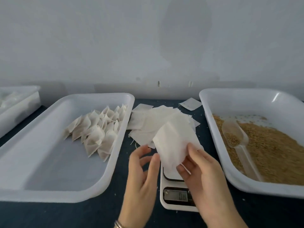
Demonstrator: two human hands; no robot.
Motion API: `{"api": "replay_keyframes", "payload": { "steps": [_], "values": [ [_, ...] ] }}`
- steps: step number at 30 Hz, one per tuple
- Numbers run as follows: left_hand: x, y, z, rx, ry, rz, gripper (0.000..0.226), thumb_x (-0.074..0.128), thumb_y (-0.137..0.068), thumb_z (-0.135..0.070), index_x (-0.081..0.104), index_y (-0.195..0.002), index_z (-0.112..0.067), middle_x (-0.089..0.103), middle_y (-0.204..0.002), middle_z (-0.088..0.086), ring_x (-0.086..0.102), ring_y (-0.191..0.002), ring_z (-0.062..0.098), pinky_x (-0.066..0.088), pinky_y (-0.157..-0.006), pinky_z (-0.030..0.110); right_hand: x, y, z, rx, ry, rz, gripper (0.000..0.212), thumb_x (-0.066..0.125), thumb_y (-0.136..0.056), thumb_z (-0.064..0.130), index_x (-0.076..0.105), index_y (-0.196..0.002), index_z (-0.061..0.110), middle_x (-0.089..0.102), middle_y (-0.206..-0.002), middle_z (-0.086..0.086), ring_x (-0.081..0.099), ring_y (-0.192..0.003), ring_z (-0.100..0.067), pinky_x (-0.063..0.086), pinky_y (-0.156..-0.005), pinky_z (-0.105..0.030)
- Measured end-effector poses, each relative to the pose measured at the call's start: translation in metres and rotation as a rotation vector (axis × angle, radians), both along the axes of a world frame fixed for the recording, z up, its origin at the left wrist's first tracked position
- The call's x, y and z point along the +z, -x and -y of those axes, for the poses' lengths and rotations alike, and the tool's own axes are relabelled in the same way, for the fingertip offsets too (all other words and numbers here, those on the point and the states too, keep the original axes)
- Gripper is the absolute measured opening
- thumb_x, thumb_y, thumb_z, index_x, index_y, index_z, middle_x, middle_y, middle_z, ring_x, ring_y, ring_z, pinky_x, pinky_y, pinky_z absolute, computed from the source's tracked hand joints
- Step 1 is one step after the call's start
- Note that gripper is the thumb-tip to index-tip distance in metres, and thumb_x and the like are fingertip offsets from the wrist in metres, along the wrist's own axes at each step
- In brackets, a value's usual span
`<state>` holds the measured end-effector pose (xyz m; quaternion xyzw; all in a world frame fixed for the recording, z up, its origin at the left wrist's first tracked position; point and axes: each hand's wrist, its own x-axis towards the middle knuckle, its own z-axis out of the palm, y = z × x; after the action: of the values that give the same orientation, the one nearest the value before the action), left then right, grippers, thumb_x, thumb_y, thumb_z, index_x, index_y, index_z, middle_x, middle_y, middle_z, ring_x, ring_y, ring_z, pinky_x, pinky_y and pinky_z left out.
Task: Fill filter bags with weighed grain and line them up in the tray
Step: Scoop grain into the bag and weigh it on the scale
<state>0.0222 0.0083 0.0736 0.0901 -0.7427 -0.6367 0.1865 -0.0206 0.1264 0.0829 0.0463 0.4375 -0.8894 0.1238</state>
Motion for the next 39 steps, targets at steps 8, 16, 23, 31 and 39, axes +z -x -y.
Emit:
{"api": "replay_keyframes", "payload": {
  "steps": [8, 16, 23, 31, 39],
  "values": [
    [-0.022, 0.018, -0.004, -0.329, -0.775, 0.179, 0.032, 0.06, -0.081, -0.027, 0.072, -0.093, 0.001, 0.068, -0.096, 0.021, 0.067, -0.081, 0.022, 0.057, -0.072, 0.028, -0.022, 0.006, -0.019, -0.047, -0.045, 0.072, 0.02, 0.055, -0.091, 0.02, 0.074, -0.094, 0.015, 0.073, -0.094, -0.007, 0.068, -0.083, -0.017, 0.053, -0.073, -0.033],
    [-0.025, 0.018, -0.015, -0.084, -0.553, 0.109, 0.03, 0.07, -0.075, -0.033, 0.059, -0.064, -0.007, 0.049, -0.068, 0.014, 0.044, -0.066, 0.024, 0.043, -0.066, 0.034, -0.027, -0.007, -0.022, -0.189, -1.121, -0.655, 0.055, 0.052, -0.087, 0.044, 0.033, -0.139, 0.042, 0.039, -0.132, 0.016, 0.045, -0.118, -0.001, 0.046, -0.087, -0.02],
    [-0.024, 0.015, -0.023, -0.182, -0.59, 0.105, 0.033, 0.072, -0.07, -0.039, 0.06, -0.065, -0.008, 0.06, -0.07, 0.014, 0.058, -0.065, 0.022, 0.05, -0.063, 0.03, -0.025, -0.014, -0.017, -0.013, -1.048, -0.727, 0.038, 0.057, -0.085, 0.04, 0.056, -0.123, 0.036, 0.061, -0.103, 0.021, 0.058, -0.101, 0.001, 0.051, -0.08, -0.019],
    [-0.026, 0.01, -0.024, -0.125, -0.423, 0.046, 0.038, 0.078, -0.067, -0.046, 0.066, -0.066, -0.01, 0.054, -0.066, 0.023, 0.052, -0.069, 0.026, 0.046, -0.069, 0.036, -0.022, -0.016, -0.018, -0.153, -1.195, -0.844, 0.02, 0.058, -0.089, 0.023, 0.07, -0.106, 0.024, 0.062, -0.097, 0.019, 0.062, -0.087, -0.004, 0.055, -0.069, -0.029],
    [-0.02, 0.004, -0.03, 0.028, 0.356, -0.098, 0.032, 0.064, -0.083, -0.024, 0.043, -0.059, -0.023, 0.047, -0.06, -0.008, 0.041, -0.052, 0.006, 0.032, -0.049, 0.011, -0.024, -0.012, -0.028, -0.276, -1.307, -0.647, 0.019, 0.062, -0.087, 0.015, 0.068, -0.102, 0.024, 0.064, -0.088, 0.015, 0.062, -0.076, -0.005, 0.056, -0.065, -0.029]
  ]
}}
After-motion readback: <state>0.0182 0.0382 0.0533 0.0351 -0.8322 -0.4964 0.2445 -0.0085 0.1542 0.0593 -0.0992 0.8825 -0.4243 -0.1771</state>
